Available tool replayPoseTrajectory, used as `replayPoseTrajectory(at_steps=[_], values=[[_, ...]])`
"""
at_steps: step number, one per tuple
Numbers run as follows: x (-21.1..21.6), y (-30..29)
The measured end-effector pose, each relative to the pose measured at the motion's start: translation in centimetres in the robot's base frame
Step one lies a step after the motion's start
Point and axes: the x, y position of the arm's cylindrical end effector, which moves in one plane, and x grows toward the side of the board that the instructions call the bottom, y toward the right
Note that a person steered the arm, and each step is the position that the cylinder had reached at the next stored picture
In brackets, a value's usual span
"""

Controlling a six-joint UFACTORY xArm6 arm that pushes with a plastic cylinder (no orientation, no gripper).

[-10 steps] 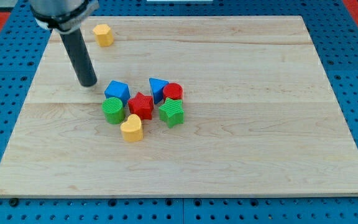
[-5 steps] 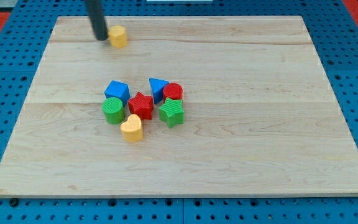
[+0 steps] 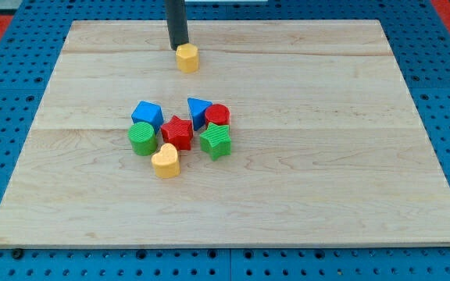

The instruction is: Move the yellow hexagon to the top of the blue triangle

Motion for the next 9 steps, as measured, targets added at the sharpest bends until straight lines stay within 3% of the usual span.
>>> replayPoseTrajectory(at_steps=[3, 8, 9], values=[[0.9, -2.3], [3.0, 0.7], [1.8, 1.8]])
